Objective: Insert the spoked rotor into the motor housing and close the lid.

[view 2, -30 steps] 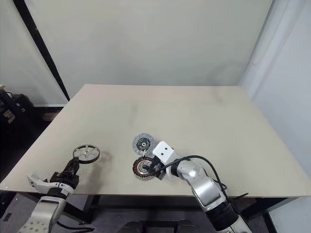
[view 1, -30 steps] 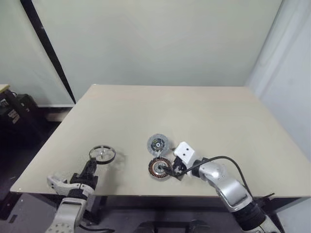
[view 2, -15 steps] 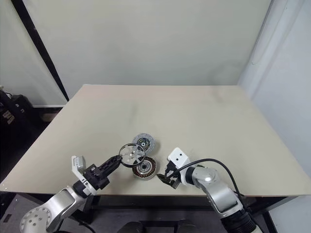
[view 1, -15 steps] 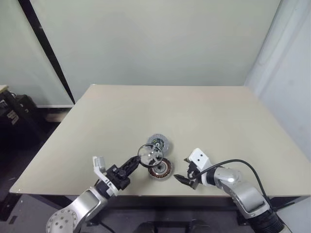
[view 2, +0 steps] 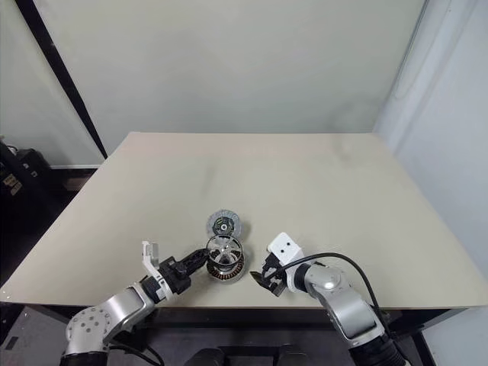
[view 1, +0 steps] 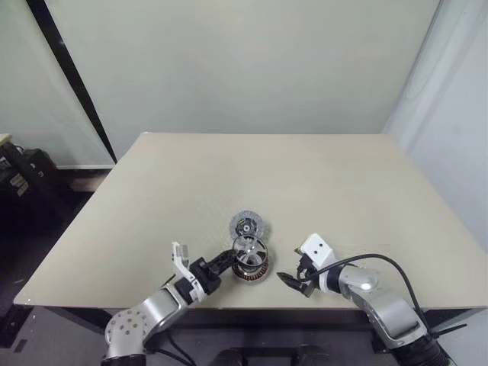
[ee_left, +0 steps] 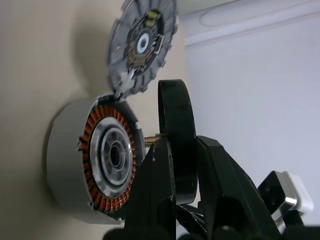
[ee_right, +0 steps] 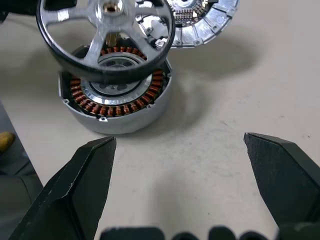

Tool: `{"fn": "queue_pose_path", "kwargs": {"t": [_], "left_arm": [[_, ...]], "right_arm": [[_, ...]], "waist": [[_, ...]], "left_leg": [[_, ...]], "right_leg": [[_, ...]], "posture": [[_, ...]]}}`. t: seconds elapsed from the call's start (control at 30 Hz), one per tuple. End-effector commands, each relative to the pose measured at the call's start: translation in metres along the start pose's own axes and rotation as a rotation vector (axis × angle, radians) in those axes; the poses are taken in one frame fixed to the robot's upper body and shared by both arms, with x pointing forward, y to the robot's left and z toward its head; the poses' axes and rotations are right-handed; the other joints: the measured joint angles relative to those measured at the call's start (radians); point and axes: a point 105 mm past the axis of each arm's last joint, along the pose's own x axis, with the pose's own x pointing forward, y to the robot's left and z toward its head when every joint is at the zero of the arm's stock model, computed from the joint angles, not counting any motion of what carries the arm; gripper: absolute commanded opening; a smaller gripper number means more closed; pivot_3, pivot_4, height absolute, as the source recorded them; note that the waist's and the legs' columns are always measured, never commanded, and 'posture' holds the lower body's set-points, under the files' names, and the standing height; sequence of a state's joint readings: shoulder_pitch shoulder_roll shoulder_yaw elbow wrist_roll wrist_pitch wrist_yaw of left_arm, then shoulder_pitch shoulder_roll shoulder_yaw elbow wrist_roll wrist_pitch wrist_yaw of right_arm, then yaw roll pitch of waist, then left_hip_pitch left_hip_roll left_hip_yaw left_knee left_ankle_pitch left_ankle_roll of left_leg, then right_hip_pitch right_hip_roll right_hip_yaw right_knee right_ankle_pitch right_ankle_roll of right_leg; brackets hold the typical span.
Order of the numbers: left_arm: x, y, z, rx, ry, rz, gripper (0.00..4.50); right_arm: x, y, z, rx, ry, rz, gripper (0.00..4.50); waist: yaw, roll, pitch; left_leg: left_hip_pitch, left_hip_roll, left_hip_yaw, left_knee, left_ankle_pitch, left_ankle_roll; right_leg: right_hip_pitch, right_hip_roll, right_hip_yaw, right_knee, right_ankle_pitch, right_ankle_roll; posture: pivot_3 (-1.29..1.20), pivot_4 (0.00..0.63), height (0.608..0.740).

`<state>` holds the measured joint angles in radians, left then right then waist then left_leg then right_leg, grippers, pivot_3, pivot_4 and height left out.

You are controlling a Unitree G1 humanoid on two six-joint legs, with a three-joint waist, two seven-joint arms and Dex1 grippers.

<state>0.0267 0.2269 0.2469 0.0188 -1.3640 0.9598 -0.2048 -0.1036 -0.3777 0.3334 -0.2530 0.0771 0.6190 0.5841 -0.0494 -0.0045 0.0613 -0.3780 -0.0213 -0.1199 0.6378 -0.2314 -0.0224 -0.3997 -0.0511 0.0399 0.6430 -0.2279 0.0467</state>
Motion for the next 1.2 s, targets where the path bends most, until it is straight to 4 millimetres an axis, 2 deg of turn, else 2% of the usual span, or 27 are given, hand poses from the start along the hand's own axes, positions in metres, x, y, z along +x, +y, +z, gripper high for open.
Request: {"fn": "queue_pose_path", "kwargs": {"t": [0.03, 0.33, 0.47, 0.73, 0.77, 0.93, 1.07, 1.13, 1.2], "left_arm": [[0.004, -0.005, 0.002, 0.023, 0.004, -0.022, 0.27], [0.002, 0.004, 0.002, 0.056, 0.025, 0.033, 0.27], [0.002, 0.007, 0.003, 0.088, 0.029, 0.063, 1.54], [0.004, -0.002, 0.008, 0.191, 0.054, 0.084, 4.31], [0.004, -0.008, 0.01, 0.227, 0.059, 0.081, 4.44], [0.002, -0.033, 0.021, 0.392, 0.066, 0.057, 4.44], [-0.002, -0.056, 0.036, 0.631, 0.054, 0.048, 4.44], [-0.006, -0.063, 0.048, 0.789, 0.006, 0.062, 4.44], [-0.01, -0.061, 0.056, 0.931, -0.016, 0.089, 4.44]], "right_arm": [[-0.007, -0.005, 0.016, -0.035, -0.06, -0.034, 4.5], [-0.008, -0.006, 0.015, -0.031, -0.059, -0.054, 4.5], [-0.007, -0.007, 0.015, -0.031, -0.059, -0.059, 4.5], [-0.003, -0.007, 0.016, -0.035, -0.066, -0.059, 4.5], [-0.003, -0.007, 0.016, -0.037, -0.065, -0.059, 4.5], [-0.003, -0.009, 0.015, -0.044, -0.059, -0.059, 4.5], [-0.005, -0.017, 0.021, -0.033, -0.09, -0.093, 4.5], [-0.003, -0.012, 0.039, 0.052, -0.177, -0.069, 4.5], [0.001, -0.003, 0.054, 0.134, -0.247, -0.032, 4.5]], "waist": [[0.0, 0.0, 0.0], [0.0, 0.0, 0.0], [0.0, 0.0, 0.0], [0.0, 0.0, 0.0], [0.0, 0.0, 0.0], [0.0, 0.0, 0.0], [0.0, 0.0, 0.0], [0.0, 0.0, 0.0], [-0.001, 0.0, 0.0]], "left_leg": [[0.0, 0.0, 0.0, 0.0, 0.0, 0.0], [0.0, 0.0, 0.0, 0.0, 0.0, 0.0], [0.0, 0.0, 0.0, 0.0, 0.0, 0.0], [0.001, 0.0, 0.0, 0.001, 0.0, 0.0], [0.001, 0.0, 0.0, 0.001, 0.0, 0.0], [0.0, 0.0, 0.0, 0.001, 0.0, -0.001], [0.0, 0.0, 0.0, 0.0, 0.0, 0.0], [0.0, 0.0, 0.0, -0.001, 0.0, 0.0], [0.001, 0.001, 0.001, -0.003, 0.0, 0.0]], "right_leg": [[0.0, 0.0, 0.0, 0.0, 0.0, 0.0], [-0.001, 0.0, 0.0, 0.0, 0.0, 0.0], [0.0, 0.0, 0.0, 0.0, 0.0, 0.0], [0.0, 0.0, 0.0, 0.0, 0.0, 0.0], [0.001, 0.0, 0.0, 0.0, 0.0, 0.0], [0.0, 0.0, 0.0, 0.0, 0.0, 0.0], [0.001, 0.0, 0.0, 0.0, 0.0, 0.0], [0.001, 0.0, 0.0, 0.0, 0.0, 0.0], [0.0, 0.001, 0.001, 0.0, 0.0, 0.0]], "posture": [[0.0, 0.0, 0.74], [0.0, 0.0, 0.74], [0.0, 0.0, 0.74], [0.0, 0.0, 0.74], [0.0, 0.0, 0.74], [0.0, 0.0, 0.74], [0.0, 0.0, 0.74], [0.0, 0.0, 0.74], [0.0, 0.0, 0.74]]}}
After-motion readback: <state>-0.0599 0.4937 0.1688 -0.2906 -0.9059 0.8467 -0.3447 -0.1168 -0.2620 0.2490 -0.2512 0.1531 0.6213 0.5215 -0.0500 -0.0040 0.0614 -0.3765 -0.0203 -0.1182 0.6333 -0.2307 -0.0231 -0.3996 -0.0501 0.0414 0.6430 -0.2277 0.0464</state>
